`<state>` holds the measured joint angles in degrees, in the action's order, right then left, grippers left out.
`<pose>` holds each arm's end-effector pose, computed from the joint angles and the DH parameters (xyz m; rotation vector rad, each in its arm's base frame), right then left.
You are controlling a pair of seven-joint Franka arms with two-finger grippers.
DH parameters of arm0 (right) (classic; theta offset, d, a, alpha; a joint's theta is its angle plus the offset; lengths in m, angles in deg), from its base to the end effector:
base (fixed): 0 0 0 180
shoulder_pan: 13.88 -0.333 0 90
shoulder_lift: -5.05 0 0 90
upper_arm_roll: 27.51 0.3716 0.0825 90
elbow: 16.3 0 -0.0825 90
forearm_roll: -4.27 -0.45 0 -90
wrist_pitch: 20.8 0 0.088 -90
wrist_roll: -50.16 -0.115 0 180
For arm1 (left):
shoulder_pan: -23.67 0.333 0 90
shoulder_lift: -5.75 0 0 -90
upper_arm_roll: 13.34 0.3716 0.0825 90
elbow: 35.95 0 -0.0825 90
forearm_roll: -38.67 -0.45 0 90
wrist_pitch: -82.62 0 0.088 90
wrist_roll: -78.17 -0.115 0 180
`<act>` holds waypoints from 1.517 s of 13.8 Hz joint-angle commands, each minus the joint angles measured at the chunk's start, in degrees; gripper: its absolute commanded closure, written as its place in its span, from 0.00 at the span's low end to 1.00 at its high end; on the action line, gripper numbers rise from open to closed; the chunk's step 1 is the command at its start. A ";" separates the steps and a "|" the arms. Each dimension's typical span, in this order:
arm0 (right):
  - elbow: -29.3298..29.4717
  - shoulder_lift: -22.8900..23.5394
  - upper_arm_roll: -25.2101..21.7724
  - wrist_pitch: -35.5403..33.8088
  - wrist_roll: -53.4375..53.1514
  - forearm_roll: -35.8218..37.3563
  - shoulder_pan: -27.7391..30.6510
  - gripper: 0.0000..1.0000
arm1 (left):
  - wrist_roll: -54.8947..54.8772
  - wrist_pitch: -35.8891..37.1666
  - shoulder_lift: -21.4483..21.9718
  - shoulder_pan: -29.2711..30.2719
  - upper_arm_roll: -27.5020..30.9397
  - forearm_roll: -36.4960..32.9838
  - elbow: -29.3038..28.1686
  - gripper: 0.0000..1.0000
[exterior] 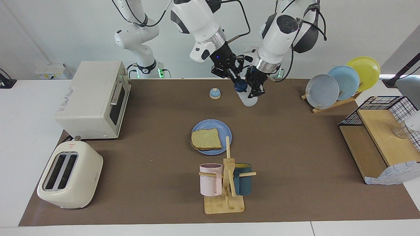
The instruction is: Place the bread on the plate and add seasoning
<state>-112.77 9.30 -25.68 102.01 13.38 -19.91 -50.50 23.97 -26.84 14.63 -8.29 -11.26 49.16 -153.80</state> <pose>0.5306 0.4460 0.6256 -2.5894 0.1724 -0.0780 0.4840 -0.2937 0.5316 2.2630 -1.9206 0.0679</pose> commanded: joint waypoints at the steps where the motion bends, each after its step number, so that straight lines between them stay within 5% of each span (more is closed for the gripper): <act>1: -0.91 -0.47 0.29 1.02 0.21 0.63 0.06 1.00 | -1.17 0.03 2.02 -0.73 0.64 1.11 -1.68 1.00; 21: 0.94 0.32 0.11 5.59 -9.37 -9.65 3.22 1.00 | -1.79 0.47 2.72 -1.17 0.64 1.11 -2.91 1.00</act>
<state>-112.36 9.44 -25.84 106.53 4.51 -28.38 -48.13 23.32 -26.75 15.66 -8.41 -11.31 49.54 -154.60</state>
